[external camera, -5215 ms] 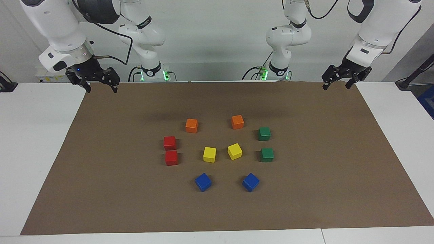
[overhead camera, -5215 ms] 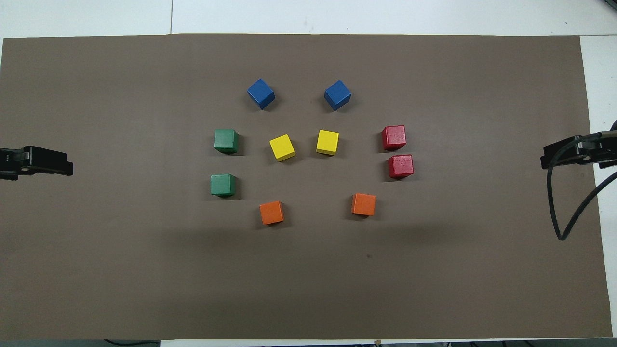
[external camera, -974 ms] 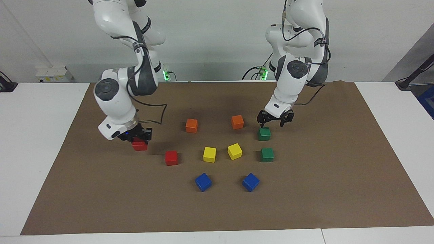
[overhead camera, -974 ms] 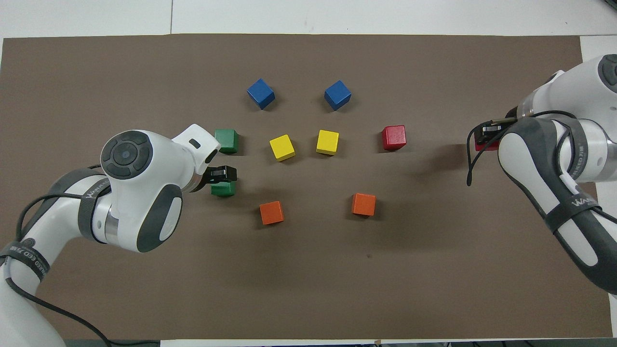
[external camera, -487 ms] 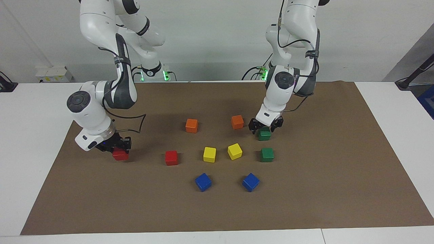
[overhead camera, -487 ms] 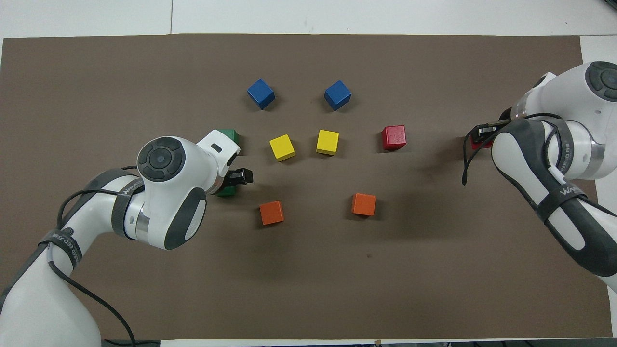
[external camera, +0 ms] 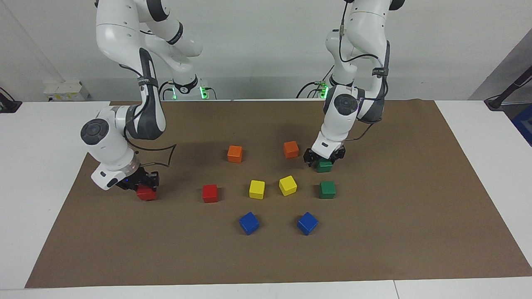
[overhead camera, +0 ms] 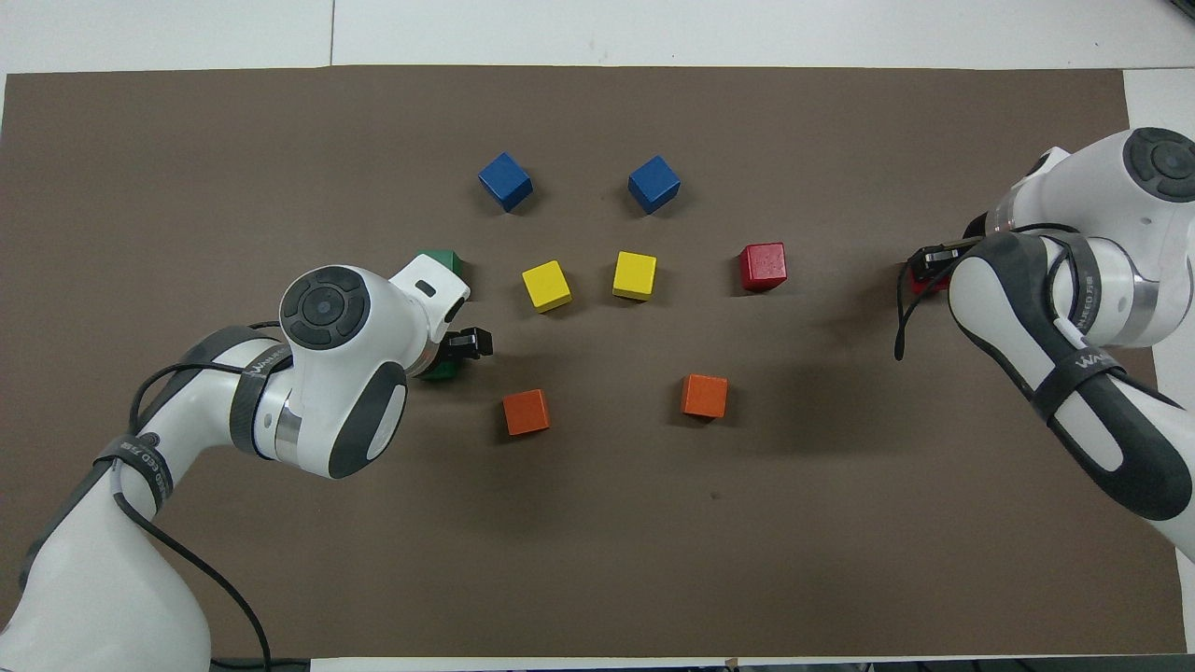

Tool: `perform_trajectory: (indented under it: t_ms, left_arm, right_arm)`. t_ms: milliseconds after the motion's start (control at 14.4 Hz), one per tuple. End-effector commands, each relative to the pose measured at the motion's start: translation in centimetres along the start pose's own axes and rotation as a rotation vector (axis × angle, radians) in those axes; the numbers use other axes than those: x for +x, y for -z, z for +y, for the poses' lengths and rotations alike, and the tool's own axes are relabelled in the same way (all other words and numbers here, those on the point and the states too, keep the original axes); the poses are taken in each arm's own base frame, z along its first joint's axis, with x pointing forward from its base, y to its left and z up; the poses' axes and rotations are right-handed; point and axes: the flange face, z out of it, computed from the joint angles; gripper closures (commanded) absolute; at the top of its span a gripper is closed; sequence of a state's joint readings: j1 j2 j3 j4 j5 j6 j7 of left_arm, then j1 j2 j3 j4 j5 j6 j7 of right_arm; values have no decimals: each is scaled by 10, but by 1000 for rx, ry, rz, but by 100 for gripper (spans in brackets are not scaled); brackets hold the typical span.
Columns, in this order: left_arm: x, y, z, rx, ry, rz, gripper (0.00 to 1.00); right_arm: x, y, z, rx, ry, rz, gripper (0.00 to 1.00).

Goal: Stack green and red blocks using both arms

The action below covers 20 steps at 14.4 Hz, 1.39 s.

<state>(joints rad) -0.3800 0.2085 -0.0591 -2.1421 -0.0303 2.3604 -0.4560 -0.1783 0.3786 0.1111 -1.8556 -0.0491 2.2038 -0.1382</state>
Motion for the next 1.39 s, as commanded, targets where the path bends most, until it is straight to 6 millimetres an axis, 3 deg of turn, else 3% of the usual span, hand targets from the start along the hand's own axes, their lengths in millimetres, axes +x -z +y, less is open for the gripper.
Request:
perform_trajectory:
  t_ms: [0,139,209,278,348,417,487,626,834,1043,1113,1252,1321]
  left_arm:
    - [-6,-11,-2,9,-1,23,5]
    - [-6,-11,-2,9,-9,23,14]
    - [-5,-11,-3,10,-12,23,26]
    - [-5,-11,-3,20,-29,27,44]
    - [-4,-12,-5,31,-45,31,63]
    - [-4,-12,-6,33,-44,29,91]
    - [-3,-12,-8,35,-45,28,100]
    - [-2,-9,-9,34,-42,29,100]
    - [4,5,-14,31,-38,43,100]
    - [22,53,-37,36,-4,44,100]
    - [28,73,-52,39,6,41,100]
    - [36,112,-98,42,7,47,100]
    - [37,126,-122,42,-14,41,100]
  right_arm:
    - [-8,-11,-3,-4,26,14,100]
    - [-9,-12,-5,-4,27,15,100]
    - [-9,-12,-5,-4,27,14,67]
    - [-9,-12,-5,-4,27,15,1]
    - [-8,-11,-5,-5,31,11,0]
    - [-8,-11,-6,-4,28,8,0]
    - [-7,-9,-8,-4,29,4,0]
    - [-4,4,-8,-5,30,-5,0]
    - [1,56,-16,-11,20,-29,0]
    - [16,108,-74,-21,-72,-53,0]
    - [23,115,-101,-22,-93,-46,0]
    - [30,114,-134,-3,-135,-21,0]
    - [33,110,-165,-2,-132,1,0]
